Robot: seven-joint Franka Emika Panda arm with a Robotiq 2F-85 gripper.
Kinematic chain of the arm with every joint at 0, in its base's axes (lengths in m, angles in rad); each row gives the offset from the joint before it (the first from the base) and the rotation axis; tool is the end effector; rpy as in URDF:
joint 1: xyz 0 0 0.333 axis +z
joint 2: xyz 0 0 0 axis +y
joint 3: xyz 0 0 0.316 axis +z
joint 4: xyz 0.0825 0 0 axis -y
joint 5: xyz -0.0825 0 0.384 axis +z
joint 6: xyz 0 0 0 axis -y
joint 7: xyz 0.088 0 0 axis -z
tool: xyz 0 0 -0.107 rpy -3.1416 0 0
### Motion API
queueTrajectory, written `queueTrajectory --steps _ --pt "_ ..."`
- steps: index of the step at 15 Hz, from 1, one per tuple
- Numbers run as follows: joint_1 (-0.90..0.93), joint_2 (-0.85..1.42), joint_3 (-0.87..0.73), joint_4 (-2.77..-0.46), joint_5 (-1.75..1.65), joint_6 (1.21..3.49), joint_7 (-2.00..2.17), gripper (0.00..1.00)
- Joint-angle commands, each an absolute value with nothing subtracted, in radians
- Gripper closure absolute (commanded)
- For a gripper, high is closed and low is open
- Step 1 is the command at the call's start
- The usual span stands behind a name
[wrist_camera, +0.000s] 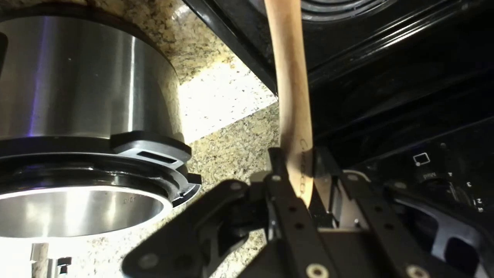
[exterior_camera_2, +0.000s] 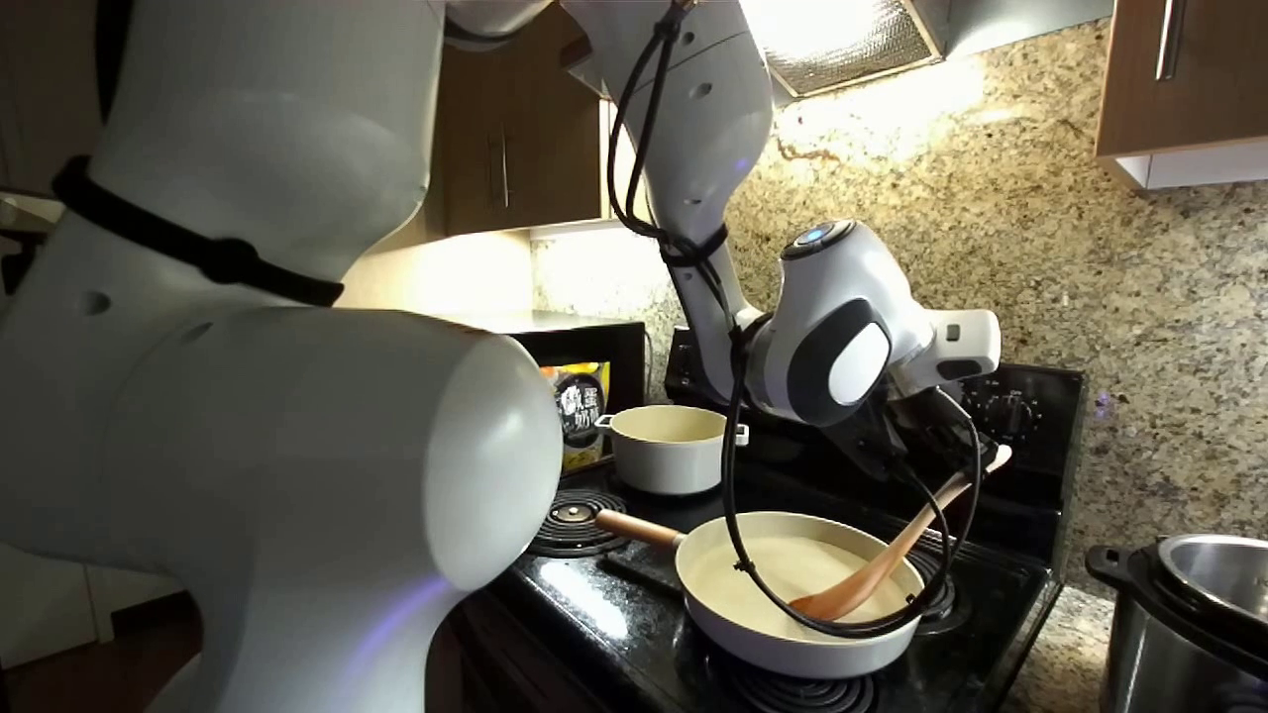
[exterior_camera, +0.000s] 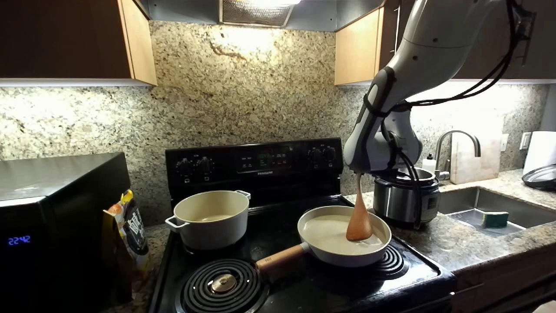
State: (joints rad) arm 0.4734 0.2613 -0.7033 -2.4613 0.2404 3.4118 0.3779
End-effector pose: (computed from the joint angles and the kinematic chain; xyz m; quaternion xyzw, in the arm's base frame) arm 0.5100 -0.1425 0.3084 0.8561 -0.3529 0.3761 0.0341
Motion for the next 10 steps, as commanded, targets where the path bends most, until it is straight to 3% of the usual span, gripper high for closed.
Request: queueTrajectory --steps 1,10 --pt "0.458 0.267 -0.678 -2.409 0.228 3.36 0.387 0.94" --pt "0.451 0.32 -0.585 -2.305 0.22 3.265 0.371 0.94"
